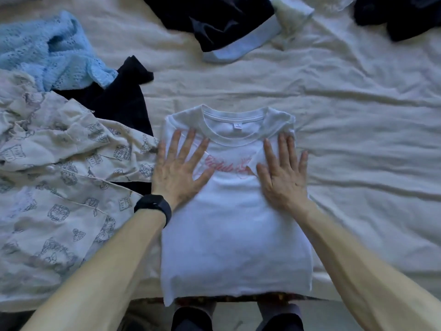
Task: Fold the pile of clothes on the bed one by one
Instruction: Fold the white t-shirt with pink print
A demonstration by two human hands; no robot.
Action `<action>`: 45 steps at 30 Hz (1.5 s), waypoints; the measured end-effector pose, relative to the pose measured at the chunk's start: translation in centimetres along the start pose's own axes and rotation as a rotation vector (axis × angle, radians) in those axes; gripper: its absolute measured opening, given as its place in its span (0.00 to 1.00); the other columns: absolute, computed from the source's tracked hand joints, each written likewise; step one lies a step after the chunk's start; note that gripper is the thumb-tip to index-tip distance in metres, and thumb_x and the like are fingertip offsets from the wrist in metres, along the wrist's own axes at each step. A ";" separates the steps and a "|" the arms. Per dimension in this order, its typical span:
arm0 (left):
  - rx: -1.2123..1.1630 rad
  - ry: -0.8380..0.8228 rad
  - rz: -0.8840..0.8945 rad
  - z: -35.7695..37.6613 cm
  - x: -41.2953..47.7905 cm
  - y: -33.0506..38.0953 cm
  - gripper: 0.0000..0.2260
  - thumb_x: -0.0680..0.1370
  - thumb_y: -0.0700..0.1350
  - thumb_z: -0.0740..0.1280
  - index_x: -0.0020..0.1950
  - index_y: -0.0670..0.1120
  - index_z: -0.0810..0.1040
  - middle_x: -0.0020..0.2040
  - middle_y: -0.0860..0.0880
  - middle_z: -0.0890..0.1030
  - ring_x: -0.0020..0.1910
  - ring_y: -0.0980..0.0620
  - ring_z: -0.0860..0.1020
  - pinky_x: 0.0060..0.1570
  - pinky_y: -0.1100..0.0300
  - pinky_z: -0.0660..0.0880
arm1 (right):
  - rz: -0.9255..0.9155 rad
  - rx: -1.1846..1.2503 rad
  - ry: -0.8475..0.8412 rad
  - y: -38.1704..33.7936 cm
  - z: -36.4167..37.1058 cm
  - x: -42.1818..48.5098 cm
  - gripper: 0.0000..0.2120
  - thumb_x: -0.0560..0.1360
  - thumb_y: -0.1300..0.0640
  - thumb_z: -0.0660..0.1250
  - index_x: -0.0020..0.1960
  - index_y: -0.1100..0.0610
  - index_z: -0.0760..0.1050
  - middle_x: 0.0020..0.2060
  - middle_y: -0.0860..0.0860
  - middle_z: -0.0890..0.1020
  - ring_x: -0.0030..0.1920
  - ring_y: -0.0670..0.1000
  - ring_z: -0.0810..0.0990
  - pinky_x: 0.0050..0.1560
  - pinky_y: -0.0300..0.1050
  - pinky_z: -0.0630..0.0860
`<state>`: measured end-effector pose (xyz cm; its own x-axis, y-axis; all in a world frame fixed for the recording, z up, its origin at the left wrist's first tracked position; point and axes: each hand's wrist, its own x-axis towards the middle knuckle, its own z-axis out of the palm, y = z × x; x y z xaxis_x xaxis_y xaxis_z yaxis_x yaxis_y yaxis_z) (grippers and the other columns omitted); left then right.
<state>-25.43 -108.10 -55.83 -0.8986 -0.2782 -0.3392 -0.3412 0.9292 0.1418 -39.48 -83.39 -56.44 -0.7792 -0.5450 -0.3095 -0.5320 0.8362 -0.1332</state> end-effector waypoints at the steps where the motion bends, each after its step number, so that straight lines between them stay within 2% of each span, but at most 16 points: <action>1: -0.008 0.030 -0.002 -0.4 -0.7 0.3 0.31 0.80 0.67 0.48 0.81 0.60 0.43 0.82 0.50 0.41 0.81 0.45 0.40 0.76 0.39 0.39 | 0.029 0.033 0.024 -0.1 -0.4 -0.6 0.32 0.81 0.39 0.49 0.83 0.44 0.48 0.83 0.53 0.46 0.82 0.52 0.41 0.77 0.65 0.42; 5: -0.138 0.282 -0.119 -0.5 -7.9 2.4 0.29 0.80 0.58 0.61 0.80 0.52 0.61 0.81 0.44 0.57 0.79 0.42 0.56 0.75 0.38 0.53 | 0.288 0.294 0.233 0.1 -2.4 -6.8 0.34 0.77 0.38 0.58 0.79 0.52 0.62 0.78 0.58 0.64 0.77 0.60 0.62 0.73 0.61 0.61; 7: -0.282 0.304 -0.289 0.5 -13.8 4.3 0.28 0.78 0.56 0.64 0.76 0.49 0.66 0.75 0.42 0.65 0.72 0.39 0.66 0.68 0.38 0.63 | 0.479 0.459 0.205 0.7 -2.9 -12.1 0.38 0.75 0.37 0.61 0.76 0.58 0.65 0.72 0.59 0.70 0.72 0.61 0.68 0.71 0.57 0.63; 11: -0.592 0.187 -0.737 3.2 -23.9 7.2 0.25 0.77 0.57 0.66 0.67 0.44 0.67 0.63 0.39 0.73 0.61 0.37 0.71 0.57 0.41 0.71 | 0.732 0.723 0.053 2.2 -2.4 -21.2 0.29 0.75 0.45 0.73 0.69 0.59 0.71 0.60 0.56 0.78 0.61 0.58 0.78 0.63 0.49 0.70; 14: -0.862 -0.021 -0.973 3.8 -27.3 8.2 0.15 0.79 0.57 0.67 0.54 0.47 0.73 0.48 0.49 0.77 0.51 0.42 0.76 0.46 0.50 0.71 | 0.721 0.749 -0.143 3.9 -0.8 -24.9 0.21 0.74 0.44 0.75 0.61 0.53 0.75 0.52 0.50 0.81 0.54 0.54 0.80 0.58 0.52 0.75; 17: -0.955 -0.143 -0.952 4.1 -28.6 8.1 0.21 0.81 0.57 0.64 0.43 0.39 0.73 0.37 0.45 0.76 0.42 0.41 0.76 0.37 0.53 0.67 | 0.663 0.817 -0.352 5.1 0.8 -26.4 0.14 0.74 0.42 0.73 0.55 0.48 0.81 0.48 0.45 0.85 0.50 0.50 0.83 0.55 0.54 0.79; 20: -1.059 -0.095 -0.946 4.5 -29.9 7.3 0.26 0.80 0.59 0.64 0.48 0.34 0.77 0.42 0.37 0.77 0.43 0.40 0.76 0.40 0.53 0.70 | 0.644 0.920 -0.319 6.1 2.1 -28.2 0.08 0.77 0.47 0.72 0.49 0.50 0.84 0.45 0.47 0.87 0.47 0.50 0.85 0.53 0.56 0.81; 25: -1.070 -0.097 -0.919 2.3 -32.9 7.0 0.14 0.82 0.55 0.64 0.44 0.46 0.80 0.44 0.49 0.82 0.43 0.47 0.77 0.42 0.55 0.69 | 0.728 1.125 -0.196 6.0 0.3 -32.1 0.08 0.80 0.55 0.69 0.48 0.60 0.82 0.35 0.52 0.83 0.36 0.48 0.82 0.41 0.43 0.81; 30: -1.166 -0.036 -0.946 -2.6 -36.5 8.2 0.11 0.82 0.54 0.65 0.55 0.48 0.80 0.51 0.48 0.79 0.49 0.46 0.76 0.48 0.52 0.72 | 0.740 1.164 -0.093 4.5 -5.0 -36.1 0.11 0.76 0.50 0.68 0.43 0.56 0.82 0.33 0.55 0.82 0.40 0.54 0.81 0.47 0.56 0.80; 32: -1.180 -0.035 -0.974 -4.8 -38.4 9.0 0.07 0.82 0.52 0.65 0.48 0.51 0.77 0.47 0.50 0.76 0.49 0.47 0.75 0.49 0.53 0.71 | 0.741 1.144 -0.092 4.3 -7.0 -37.8 0.13 0.73 0.46 0.67 0.42 0.56 0.81 0.34 0.55 0.84 0.41 0.56 0.83 0.52 0.61 0.80; 34: -1.187 -0.038 -0.994 -6.3 -40.6 9.8 0.13 0.82 0.50 0.64 0.37 0.54 0.68 0.39 0.51 0.70 0.44 0.48 0.71 0.45 0.55 0.67 | 0.740 1.138 -0.097 4.0 -8.5 -39.9 0.10 0.76 0.50 0.67 0.42 0.55 0.82 0.33 0.51 0.85 0.43 0.57 0.85 0.54 0.62 0.81; 35: -1.173 -0.056 -1.009 -6.6 -41.8 10.2 0.14 0.81 0.49 0.64 0.36 0.53 0.66 0.38 0.50 0.69 0.42 0.49 0.69 0.43 0.56 0.64 | 0.749 1.140 -0.095 3.9 -9.1 -41.1 0.08 0.77 0.53 0.67 0.42 0.55 0.82 0.32 0.50 0.85 0.42 0.57 0.85 0.55 0.62 0.81; 39: -1.212 -0.096 -1.052 -6.7 -46.0 11.1 0.03 0.78 0.48 0.64 0.46 0.49 0.75 0.43 0.46 0.78 0.36 0.48 0.75 0.36 0.57 0.64 | 0.804 1.175 -0.117 3.6 -9.6 -45.7 0.09 0.78 0.57 0.66 0.49 0.60 0.83 0.31 0.50 0.85 0.39 0.53 0.85 0.48 0.54 0.83; 42: -1.371 -0.023 -1.106 -7.4 -47.9 11.9 0.09 0.82 0.42 0.64 0.60 0.52 0.74 0.52 0.46 0.83 0.37 0.49 0.81 0.29 0.60 0.67 | 0.821 1.231 -0.112 3.5 -9.7 -48.3 0.11 0.79 0.62 0.63 0.60 0.54 0.77 0.41 0.53 0.86 0.37 0.51 0.83 0.40 0.46 0.79; 44: -1.446 0.023 -1.095 -7.9 -48.3 12.0 0.11 0.82 0.41 0.63 0.61 0.55 0.74 0.51 0.47 0.83 0.36 0.50 0.81 0.28 0.60 0.68 | 0.799 1.295 -0.114 3.1 -10.1 -49.1 0.17 0.80 0.64 0.61 0.63 0.46 0.72 0.46 0.55 0.84 0.38 0.53 0.83 0.38 0.45 0.79; 45: -1.456 0.039 -1.082 -7.9 -48.0 11.7 0.11 0.83 0.41 0.63 0.60 0.55 0.76 0.51 0.47 0.84 0.35 0.51 0.80 0.28 0.61 0.68 | 0.787 1.308 -0.121 3.1 -10.4 -48.9 0.16 0.80 0.65 0.61 0.61 0.47 0.73 0.47 0.56 0.84 0.38 0.53 0.83 0.37 0.43 0.79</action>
<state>11.58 -85.80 -30.55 -0.1387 -0.5735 -0.8074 -0.6374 -0.5722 0.5160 -6.42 -54.80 -31.89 -0.6499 0.0021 -0.7600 0.6961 0.4031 -0.5941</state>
